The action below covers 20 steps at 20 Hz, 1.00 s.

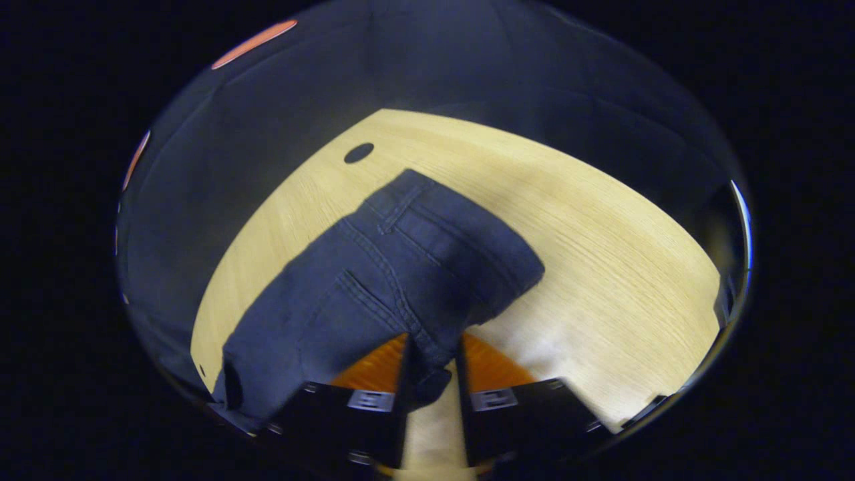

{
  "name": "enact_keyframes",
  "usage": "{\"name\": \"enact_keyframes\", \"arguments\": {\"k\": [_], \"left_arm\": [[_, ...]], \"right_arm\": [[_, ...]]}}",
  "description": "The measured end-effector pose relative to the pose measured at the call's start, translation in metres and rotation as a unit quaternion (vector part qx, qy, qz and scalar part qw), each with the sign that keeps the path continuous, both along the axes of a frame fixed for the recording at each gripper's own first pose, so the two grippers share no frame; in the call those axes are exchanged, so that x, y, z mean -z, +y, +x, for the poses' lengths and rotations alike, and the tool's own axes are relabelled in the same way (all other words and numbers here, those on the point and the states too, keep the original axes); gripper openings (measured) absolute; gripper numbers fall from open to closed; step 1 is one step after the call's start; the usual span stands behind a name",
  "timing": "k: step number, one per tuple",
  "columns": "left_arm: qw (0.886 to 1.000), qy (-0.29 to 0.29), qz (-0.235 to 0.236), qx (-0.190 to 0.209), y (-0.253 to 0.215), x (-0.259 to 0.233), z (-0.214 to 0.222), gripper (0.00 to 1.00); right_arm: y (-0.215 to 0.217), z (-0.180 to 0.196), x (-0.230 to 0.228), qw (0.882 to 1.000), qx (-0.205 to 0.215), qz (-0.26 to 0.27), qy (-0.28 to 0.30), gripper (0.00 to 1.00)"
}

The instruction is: Grasp the waist and the cuffs of the jeans and fold them to make the two legs overlap; first hold the waist and fold one-third of the jeans toward the cuffs, then hold the cuffs and fold the remaining one-third in the same direction to finish folding.

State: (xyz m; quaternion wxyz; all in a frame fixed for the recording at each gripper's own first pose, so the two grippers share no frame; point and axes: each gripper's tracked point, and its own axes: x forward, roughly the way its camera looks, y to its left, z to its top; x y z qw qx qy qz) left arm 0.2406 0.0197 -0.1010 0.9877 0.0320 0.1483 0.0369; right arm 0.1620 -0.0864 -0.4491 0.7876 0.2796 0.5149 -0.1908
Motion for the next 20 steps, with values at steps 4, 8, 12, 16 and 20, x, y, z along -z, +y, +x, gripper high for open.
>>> {"name": "enact_keyframes", "arguments": {"k": [4, 8, 12, 16, 20], "left_arm": [[1.000, 0.000, 0.014, 0.011, -0.003, -0.006, -0.004, 0.98], [1.000, 0.005, -0.005, 0.015, 0.009, -0.002, 0.002, 0.99], [0.999, 0.004, -0.020, 0.031, 0.028, -0.001, 0.006, 0.98], [0.999, 0.012, -0.030, 0.030, 0.053, 0.008, 0.006, 0.98], [0.998, 0.038, -0.044, 0.003, 0.060, 0.024, 0.007, 0.98]], "right_arm": [[-0.003, 0.006, -0.030, 0.997, -0.018, -0.042, -0.058, 0.22], [0.003, 0.018, -0.095, 0.987, -0.040, -0.081, -0.133, 0.21], [-0.004, 0.017, -0.115, 0.983, -0.055, -0.112, -0.137, 0.17], [-0.006, -0.013, -0.075, 0.998, 0.021, -0.039, -0.046, 0.17], [-0.007, -0.019, -0.079, 0.995, 0.104, -0.001, 0.001, 0.15]]}}
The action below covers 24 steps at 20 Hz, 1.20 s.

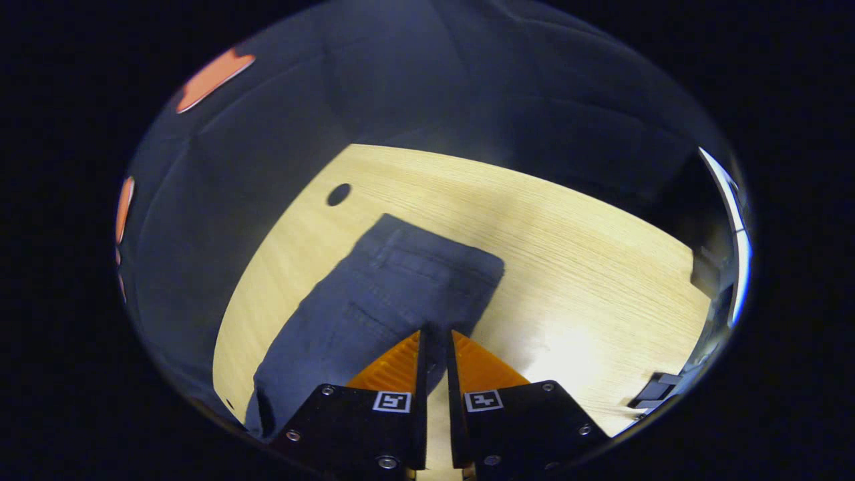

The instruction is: Grasp the waist and the cuffs of the jeans and fold them to make the two legs overlap; first hold the waist and fold one-third of the jeans toward the cuffs, then hold the cuffs and fold the remaining one-third in the same direction to finish folding.

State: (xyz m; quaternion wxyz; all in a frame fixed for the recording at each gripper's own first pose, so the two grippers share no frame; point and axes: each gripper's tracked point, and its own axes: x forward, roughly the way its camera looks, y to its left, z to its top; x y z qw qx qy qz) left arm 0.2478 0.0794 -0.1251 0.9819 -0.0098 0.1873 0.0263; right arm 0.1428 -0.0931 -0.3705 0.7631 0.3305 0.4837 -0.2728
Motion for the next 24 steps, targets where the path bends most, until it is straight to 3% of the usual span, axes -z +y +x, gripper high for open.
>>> {"name": "enact_keyframes", "arguments": {"k": [1, 3, 4, 5, 6, 7, 10, 12, 13, 14, 16, 17, 18, 20, 24], "left_arm": [[1.000, 0.003, -0.001, -0.002, -0.002, 0.002, 0.001, 0.99], [1.000, 0.011, 0.004, -0.005, -0.006, 0.006, 0.006, 0.99], [1.000, 0.012, 0.006, -0.004, -0.010, 0.007, 0.007, 0.99], [1.000, 0.013, 0.008, -0.003, -0.013, 0.007, 0.009, 0.99], [1.000, 0.016, 0.007, 0.000, -0.018, 0.009, 0.010, 0.99], [1.000, 0.017, 0.007, 0.002, -0.022, 0.009, 0.012, 0.99], [1.000, 0.025, 0.015, 0.009, -0.031, 0.016, 0.013, 0.99], [0.999, 0.029, 0.015, 0.010, -0.034, 0.019, 0.013, 0.99], [0.999, 0.032, 0.013, 0.008, -0.034, 0.021, 0.013, 0.99], [0.999, 0.036, 0.010, 0.006, -0.035, 0.024, 0.012, 0.99], [0.999, 0.047, 0.004, 0.003, -0.034, 0.030, 0.011, 0.99], [0.999, 0.051, 0.003, 0.001, -0.034, 0.032, 0.011, 0.99], [0.999, 0.053, 0.004, -0.002, -0.032, 0.034, 0.011, 0.99], [0.998, 0.056, 0.003, -0.005, -0.031, 0.035, 0.010, 0.99], [0.998, 0.063, 0.009, -0.008, -0.029, 0.037, 0.009, 0.99]], "right_arm": [[-0.001, 0.003, -0.006, 1.000, 0.011, 0.012, -0.002, 0.15], [-0.018, 0.007, -0.009, 1.000, 0.015, -0.016, 0.003, 0.15], [-0.025, 0.009, -0.021, 1.000, -0.001, -0.008, -0.001, 0.15], [-0.036, 0.020, 0.019, 1.000, 0.011, -0.015, -0.002, 0.03], [-0.039, 0.016, -0.003, 1.000, -0.006, -0.012, -0.010, 0.02], [-0.040, 0.016, 0.007, 1.000, -0.001, -0.026, -0.001, 0.01], [-0.035, 0.007, 0.020, 0.999, 0.030, 0.007, 0.038, 0.01], [-0.044, -0.002, 0.017, 0.998, 0.036, 0.019, 0.050, 0.47], [-0.047, -0.003, 0.020, 0.997, 0.038, 0.024, 0.055, 0.51], [-0.047, -0.002, 0.022, 0.997, 0.039, 0.028, 0.057, 0.72], [-0.044, 0.007, 0.020, 0.997, 0.046, 0.047, 0.042, 0.75], [-0.044, 0.020, 0.015, 0.997, 0.053, 0.055, 0.023, 0.85], [-0.040, 0.032, 0.010, 0.997, 0.055, 0.062, 0.004, 0.88], [-0.035, 0.032, 0.019, 0.996, 0.054, 0.063, 0.025, 0.94], [-0.036, 0.027, 0.025, 0.998, 0.031, 0.036, 0.034, 0.90]]}}
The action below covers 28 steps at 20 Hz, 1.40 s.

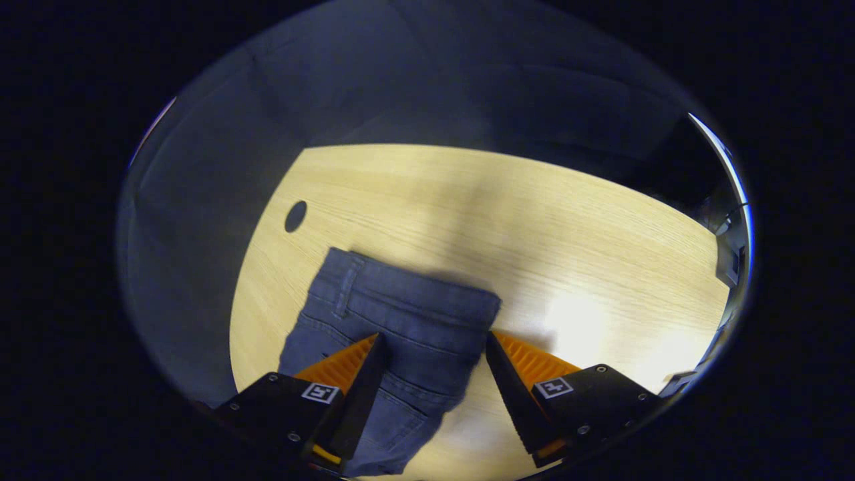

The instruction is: Grasp the waist and the cuffs of the jeans and fold them to make the two legs overlap; first hold the waist and fold one-third of the jeans toward the cuffs, then hold the cuffs and fold the remaining one-third in the same direction to finish folding.

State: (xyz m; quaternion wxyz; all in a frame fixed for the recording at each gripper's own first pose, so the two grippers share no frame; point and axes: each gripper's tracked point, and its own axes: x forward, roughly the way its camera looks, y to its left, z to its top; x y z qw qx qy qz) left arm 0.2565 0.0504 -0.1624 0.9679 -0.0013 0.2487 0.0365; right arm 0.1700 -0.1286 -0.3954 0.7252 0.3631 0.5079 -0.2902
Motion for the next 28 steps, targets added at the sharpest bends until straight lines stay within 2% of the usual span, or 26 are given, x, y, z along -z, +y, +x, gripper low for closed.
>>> {"name": "enact_keyframes", "arguments": {"k": [1, 2, 3, 4, 5, 6, 9, 12, 13, 14, 15, 19, 28], "left_arm": [[1.000, 0.005, 0.001, 0.000, 0.001, 0.002, -0.001, 0.99], [1.000, 0.007, 0.003, -0.002, 0.002, 0.003, -0.002, 0.99], [1.000, 0.009, 0.003, -0.003, 0.005, 0.004, -0.002, 0.99], [1.000, 0.009, -0.001, -0.004, 0.004, 0.006, -0.002, 0.99], [1.000, 0.010, -0.004, -0.004, 0.005, 0.006, -0.002, 0.99], [1.000, 0.011, -0.005, -0.005, 0.007, 0.007, -0.003, 0.99], [1.000, 0.008, -0.007, -0.004, 0.010, 0.006, 0.000, 0.99], [1.000, 0.001, -0.011, 0.002, 0.010, 0.003, 0.000, 0.99], [1.000, 0.001, -0.012, 0.004, 0.011, 0.002, 0.001, 0.99], [1.000, 0.000, -0.015, 0.007, 0.011, 0.001, 0.003, 0.99], [1.000, -0.002, -0.016, 0.009, 0.013, 0.000, 0.003, 0.99], [1.000, -0.013, -0.018, 0.012, 0.024, -0.009, 0.000, 0.99], [0.999, -0.029, -0.035, -0.002, 0.063, -0.014, -0.008, 0.99]], "right_arm": [[-0.003, 0.000, 0.002, 1.000, -0.011, -0.019, -0.004, 0.89], [0.002, -0.004, 0.004, 1.000, -0.021, -0.011, -0.009, 0.70], [0.002, -0.008, -0.003, 1.000, -0.004, 0.002, -0.016, 0.55], [0.004, -0.013, -0.009, 1.000, -0.010, 0.020, -0.018, 0.41], [-0.002, -0.016, -0.023, 0.999, 0.026, 0.014, -0.023, 0.41], [0.002, -0.018, -0.035, 0.999, 0.016, 0.012, -0.027, 0.16], [0.005, -0.020, -0.084, 0.997, -0.027, -0.041, -0.066, 0.16], [0.016, -0.014, -0.140, 0.986, -0.087, -0.087, -0.111, 0.16], [0.009, 0.008, -0.128, 0.983, -0.102, -0.096, -0.120, 0.16], [0.042, -0.016, -0.153, 0.980, -0.111, -0.103, -0.132, 0.16], [0.032, -0.016, -0.165, 0.977, -0.123, -0.101, -0.140, 0.16], [0.073, -0.024, -0.200, 0.965, -0.163, -0.123, -0.162, 0.16], [0.175, -0.026, -0.262, 0.922, -0.278, -0.156, -0.222, 0.16]]}}
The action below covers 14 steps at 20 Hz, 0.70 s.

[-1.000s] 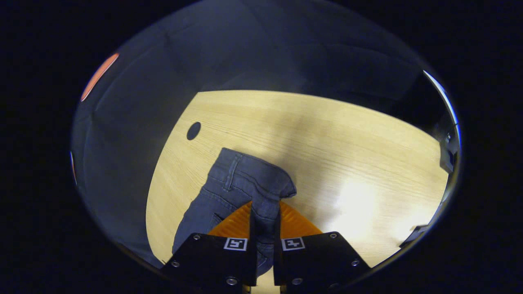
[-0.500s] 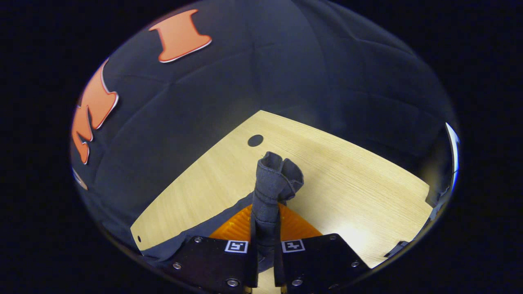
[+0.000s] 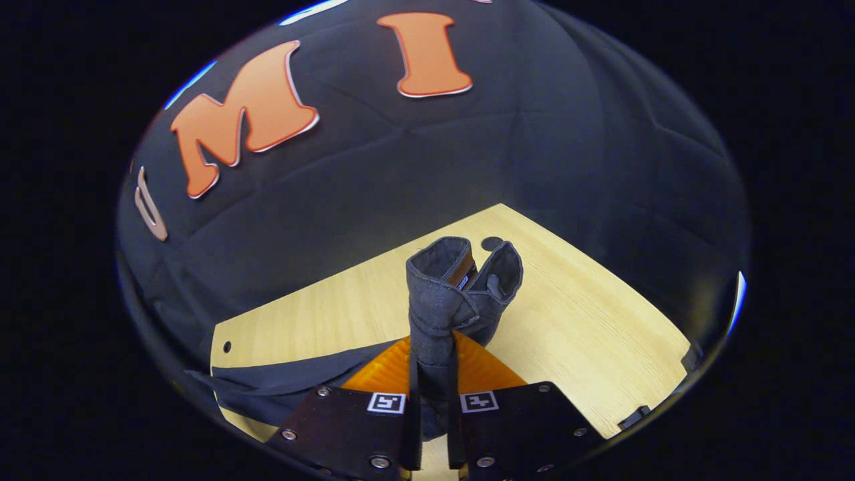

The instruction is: Grasp the waist and the cuffs of the jeans and fold them to make the two legs overlap; first hold the waist and fold one-third of the jeans toward the cuffs, then hold the cuffs and fold the remaining one-third in the same direction to finish folding.

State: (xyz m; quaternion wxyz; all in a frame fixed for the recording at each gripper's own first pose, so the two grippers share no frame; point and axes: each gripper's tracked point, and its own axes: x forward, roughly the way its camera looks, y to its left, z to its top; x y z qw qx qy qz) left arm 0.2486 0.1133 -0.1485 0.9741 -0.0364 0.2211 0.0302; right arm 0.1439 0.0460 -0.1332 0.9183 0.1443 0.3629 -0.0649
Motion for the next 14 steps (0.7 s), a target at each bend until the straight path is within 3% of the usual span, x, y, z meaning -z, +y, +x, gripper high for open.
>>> {"name": "enact_keyframes", "arguments": {"k": [8, 14], "left_arm": [[1.000, -0.005, -0.010, -0.018, 0.033, 0.000, -0.008, 0.98], [0.999, -0.002, -0.014, -0.039, 0.060, 0.006, -0.010, 0.98]], "right_arm": [[0.093, -0.020, -0.010, 0.992, -0.109, -0.056, -0.012, 0.16], [0.166, -0.020, -0.010, 0.983, -0.174, -0.058, -0.017, 0.16]]}}
